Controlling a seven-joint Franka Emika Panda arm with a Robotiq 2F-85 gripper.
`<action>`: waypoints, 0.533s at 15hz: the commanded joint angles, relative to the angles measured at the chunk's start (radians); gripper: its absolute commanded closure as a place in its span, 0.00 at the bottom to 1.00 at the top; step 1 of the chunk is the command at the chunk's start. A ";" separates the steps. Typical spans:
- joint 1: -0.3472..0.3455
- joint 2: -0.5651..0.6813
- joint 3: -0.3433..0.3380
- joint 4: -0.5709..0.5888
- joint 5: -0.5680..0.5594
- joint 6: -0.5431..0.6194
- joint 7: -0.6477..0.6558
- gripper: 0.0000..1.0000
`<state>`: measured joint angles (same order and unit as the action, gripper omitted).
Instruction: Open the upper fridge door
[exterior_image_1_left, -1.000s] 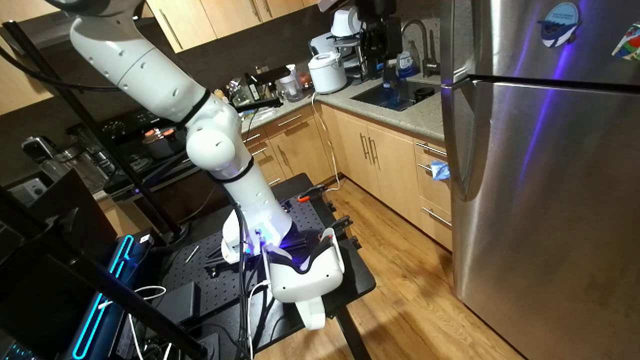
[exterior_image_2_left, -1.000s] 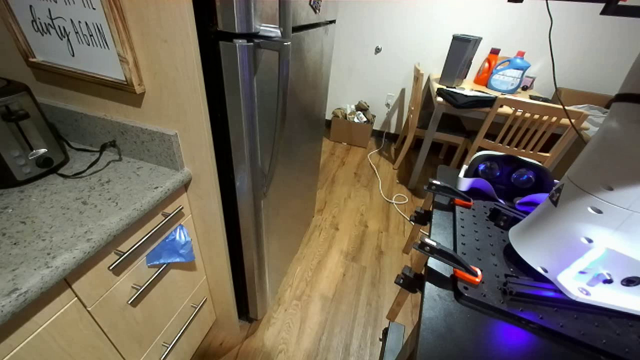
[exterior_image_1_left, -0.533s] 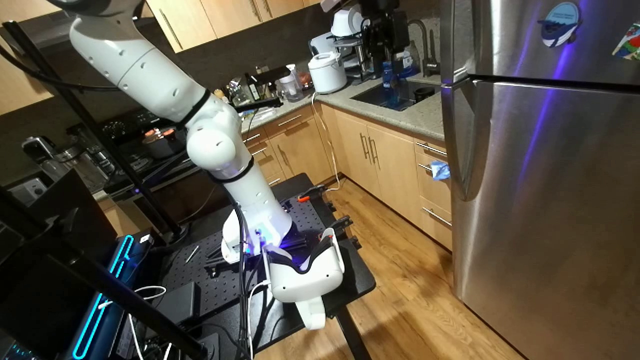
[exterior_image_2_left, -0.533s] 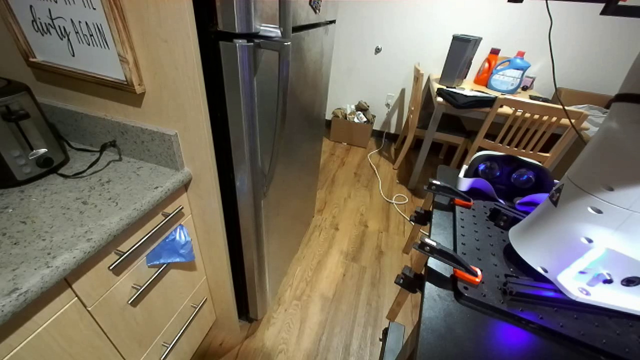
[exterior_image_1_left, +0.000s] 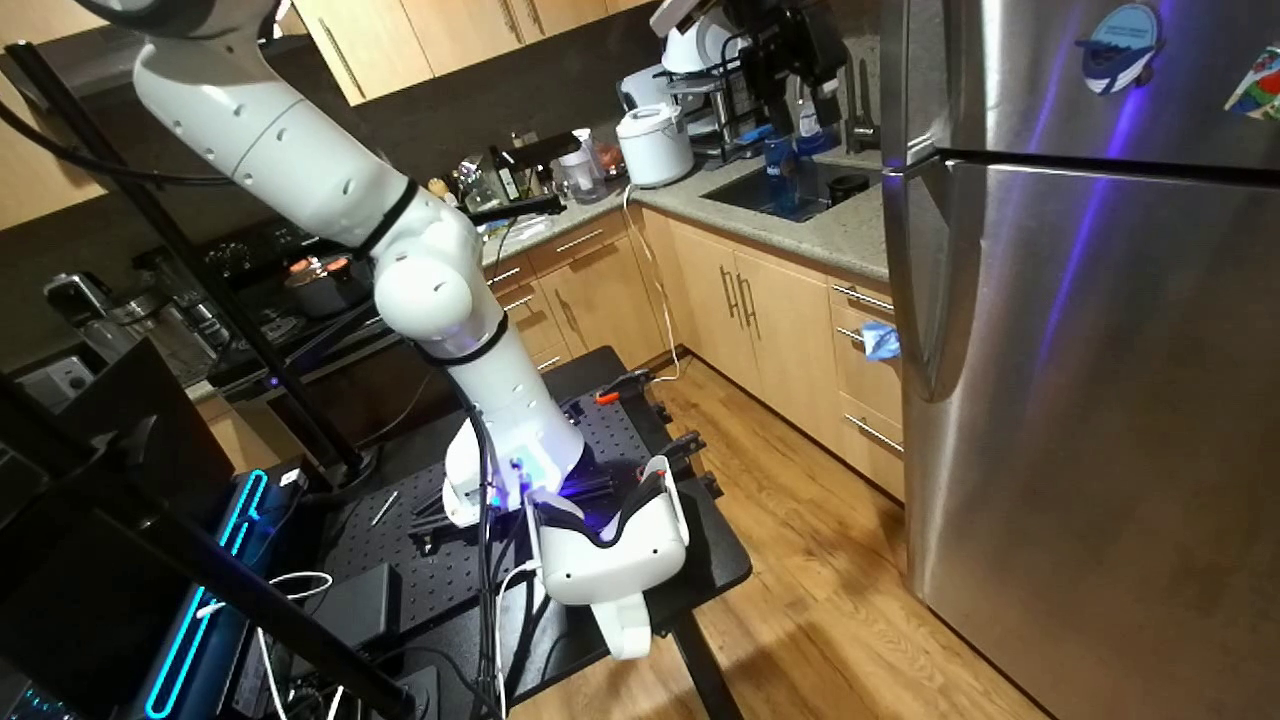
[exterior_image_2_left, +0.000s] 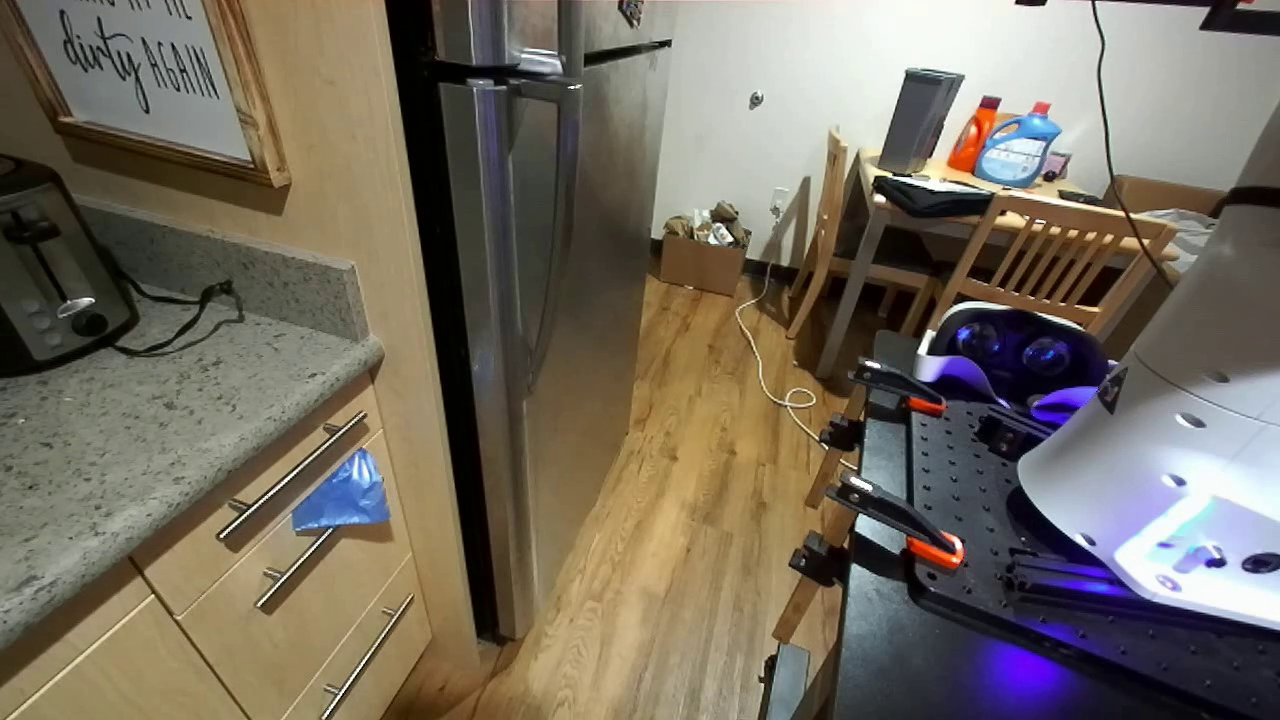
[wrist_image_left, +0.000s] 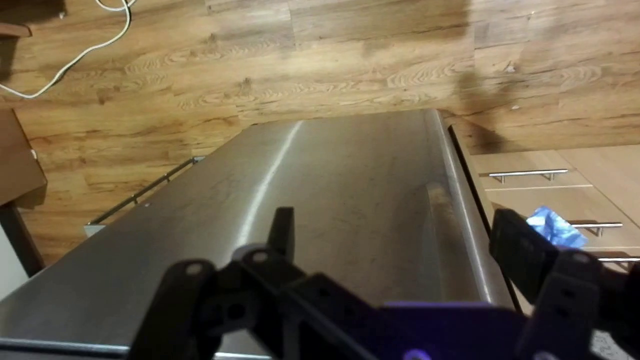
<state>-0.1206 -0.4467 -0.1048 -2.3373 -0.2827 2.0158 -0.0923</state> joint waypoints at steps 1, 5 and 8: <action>0.008 -0.094 0.006 -0.097 -0.028 0.109 -0.022 0.00; 0.018 -0.176 0.002 -0.155 -0.043 0.230 -0.074 0.00; 0.022 -0.254 -0.008 -0.192 -0.046 0.304 -0.132 0.00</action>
<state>-0.1047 -0.5985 -0.1016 -2.4657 -0.3101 2.2515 -0.1703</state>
